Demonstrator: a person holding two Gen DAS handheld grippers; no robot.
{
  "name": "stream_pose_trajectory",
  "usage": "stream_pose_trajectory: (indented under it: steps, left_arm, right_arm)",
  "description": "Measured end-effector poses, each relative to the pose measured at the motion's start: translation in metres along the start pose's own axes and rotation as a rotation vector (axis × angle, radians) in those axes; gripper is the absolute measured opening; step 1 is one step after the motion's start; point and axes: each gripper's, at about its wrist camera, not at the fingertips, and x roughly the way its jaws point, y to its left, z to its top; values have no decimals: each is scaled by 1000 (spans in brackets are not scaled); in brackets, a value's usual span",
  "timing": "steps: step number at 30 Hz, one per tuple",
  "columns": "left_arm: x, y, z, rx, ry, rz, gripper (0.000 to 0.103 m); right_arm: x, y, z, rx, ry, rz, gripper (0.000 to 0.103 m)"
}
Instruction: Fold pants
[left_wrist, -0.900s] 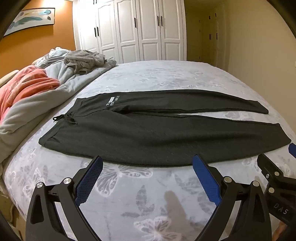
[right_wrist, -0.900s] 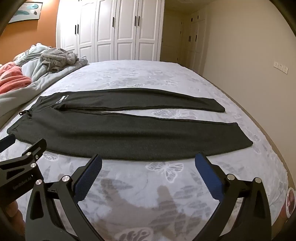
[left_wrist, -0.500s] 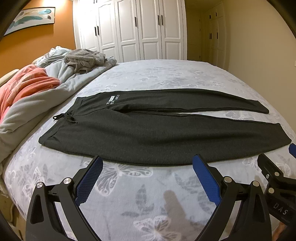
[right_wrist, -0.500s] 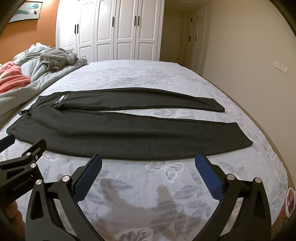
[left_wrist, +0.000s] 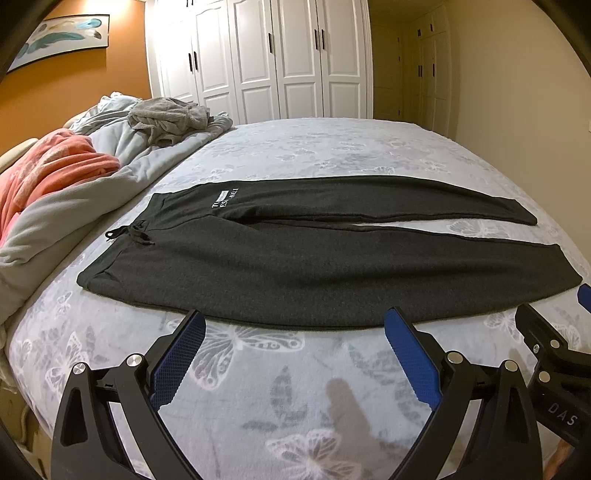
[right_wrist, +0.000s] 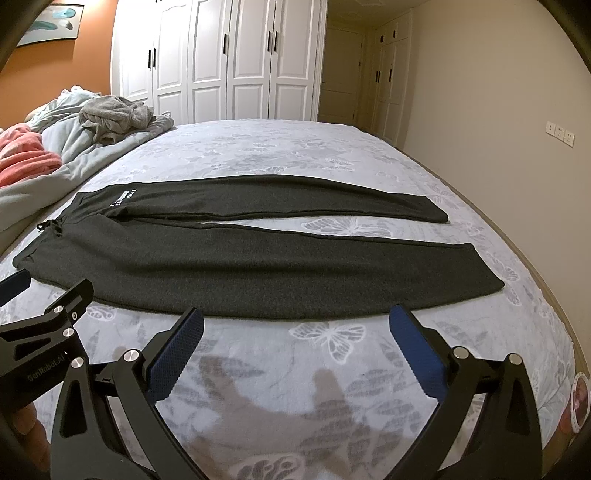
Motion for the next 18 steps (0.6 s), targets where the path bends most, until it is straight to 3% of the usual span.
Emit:
stream_pose_trajectory:
  steps: [18]
  left_arm:
    - [0, 1, -4, -5, -6, -3, 95]
  right_arm:
    - [1, 3, -2, -1, 7, 0, 98]
